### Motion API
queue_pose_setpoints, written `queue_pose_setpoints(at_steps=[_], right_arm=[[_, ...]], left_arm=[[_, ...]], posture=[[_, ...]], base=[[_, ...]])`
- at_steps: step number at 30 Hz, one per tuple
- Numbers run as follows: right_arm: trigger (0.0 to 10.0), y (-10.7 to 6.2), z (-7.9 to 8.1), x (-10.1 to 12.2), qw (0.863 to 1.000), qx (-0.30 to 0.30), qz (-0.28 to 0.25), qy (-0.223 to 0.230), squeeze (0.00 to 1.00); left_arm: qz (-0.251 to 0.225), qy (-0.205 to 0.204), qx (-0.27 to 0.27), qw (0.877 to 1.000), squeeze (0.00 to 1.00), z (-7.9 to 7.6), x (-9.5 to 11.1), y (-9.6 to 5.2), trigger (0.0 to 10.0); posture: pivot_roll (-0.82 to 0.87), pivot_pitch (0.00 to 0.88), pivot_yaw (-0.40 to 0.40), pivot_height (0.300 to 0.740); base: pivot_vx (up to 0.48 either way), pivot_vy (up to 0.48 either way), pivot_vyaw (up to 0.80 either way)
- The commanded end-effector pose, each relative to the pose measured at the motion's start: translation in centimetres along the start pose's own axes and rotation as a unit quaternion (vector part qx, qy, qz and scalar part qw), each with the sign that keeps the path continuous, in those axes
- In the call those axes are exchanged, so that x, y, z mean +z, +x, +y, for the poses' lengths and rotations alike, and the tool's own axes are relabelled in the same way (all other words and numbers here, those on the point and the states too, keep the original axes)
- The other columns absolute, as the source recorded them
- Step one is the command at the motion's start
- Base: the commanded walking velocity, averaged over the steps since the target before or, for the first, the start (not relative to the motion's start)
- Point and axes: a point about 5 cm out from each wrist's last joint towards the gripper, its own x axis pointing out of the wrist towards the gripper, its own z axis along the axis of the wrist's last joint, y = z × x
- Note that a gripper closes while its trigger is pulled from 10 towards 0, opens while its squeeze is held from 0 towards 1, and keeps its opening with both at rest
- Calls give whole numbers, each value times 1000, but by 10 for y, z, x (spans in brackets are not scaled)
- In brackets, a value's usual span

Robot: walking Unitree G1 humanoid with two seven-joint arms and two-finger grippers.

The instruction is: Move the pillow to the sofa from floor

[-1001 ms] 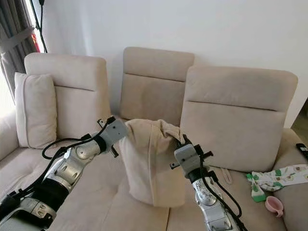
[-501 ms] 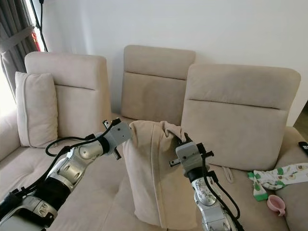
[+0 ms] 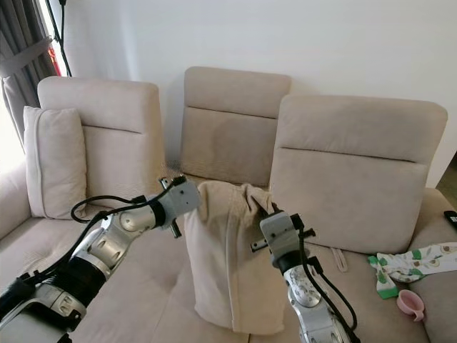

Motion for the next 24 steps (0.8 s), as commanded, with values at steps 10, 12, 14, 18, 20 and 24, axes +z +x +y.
queue_pose_setpoints(at_steps=[10, 12, 14, 18, 20, 24], right_arm=[[10000, 3, 2, -5, 999, -3, 37, -24, 0], [10000, 3, 1, -5, 999, -6, 39, -25, 0], [10000, 4, 0, -5, 999, -8, 40, -26, 0], [10000, 4, -1, -4, 999, -12, 40, -23, 1000], [10000, 4, -1, -4, 999, -13, 41, -22, 1000], [10000, 5, -4, -7, 997, -30, 57, -32, 820]], left_arm=[[-64, 18, -14, 998, 0, -20, 32, 20, 10000], [-71, 15, -6, 997, 0, -18, 35, 20, 10000], [-76, 12, 2, 997, 0, -16, 37, 21, 10000], [-96, -11, 11, 995, 1000, -11, 41, 19, 10000], [-100, -10, 11, 995, 1000, -11, 42, 19, 10000], [-137, 11, 47, 989, 0, -7, 54, 16, 10000]], posture=[[-63, 0, 30, 740], [-63, 0, 30, 740], [-63, 0, 30, 740], [-63, 0, 32, 740], [-61, 0, 33, 740], [-57, 0, 32, 740]], base=[[0, 0, 0], [0, 0, 0], [0, 0, 0], [0, 0, 0], [0, 0, 0], [0, 0, 0]])
